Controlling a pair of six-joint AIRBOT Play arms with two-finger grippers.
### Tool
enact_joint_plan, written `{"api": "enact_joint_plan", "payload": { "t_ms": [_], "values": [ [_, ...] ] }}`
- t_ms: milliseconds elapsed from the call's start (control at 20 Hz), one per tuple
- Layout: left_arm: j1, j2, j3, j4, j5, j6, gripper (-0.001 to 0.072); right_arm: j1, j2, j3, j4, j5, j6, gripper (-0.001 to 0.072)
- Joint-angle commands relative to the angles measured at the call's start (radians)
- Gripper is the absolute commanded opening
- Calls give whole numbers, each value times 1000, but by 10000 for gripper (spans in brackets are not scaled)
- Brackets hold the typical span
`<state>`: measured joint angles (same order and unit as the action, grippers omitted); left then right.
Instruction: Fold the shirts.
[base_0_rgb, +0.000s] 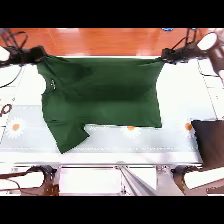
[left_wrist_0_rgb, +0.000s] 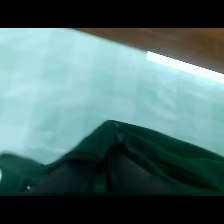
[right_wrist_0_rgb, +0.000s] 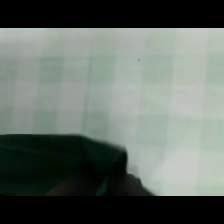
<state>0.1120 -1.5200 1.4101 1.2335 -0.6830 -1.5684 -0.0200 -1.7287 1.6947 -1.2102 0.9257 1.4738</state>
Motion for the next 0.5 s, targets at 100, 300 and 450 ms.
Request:
{"api": "enact_joint_plan", "payload": {
  "t_ms": [100,300,450],
  "values": [
    [61,-173,92,-92,-133,-24,509,-23,-171,175,-25,158,14,410],
    [285,-95,101,-90,-474,34,509,-179,-49,166,-102,460,85,407],
    [463,28,-111,-98,-593,95,508,-288,124,-111,-109,490,103,407]
  ]
}}
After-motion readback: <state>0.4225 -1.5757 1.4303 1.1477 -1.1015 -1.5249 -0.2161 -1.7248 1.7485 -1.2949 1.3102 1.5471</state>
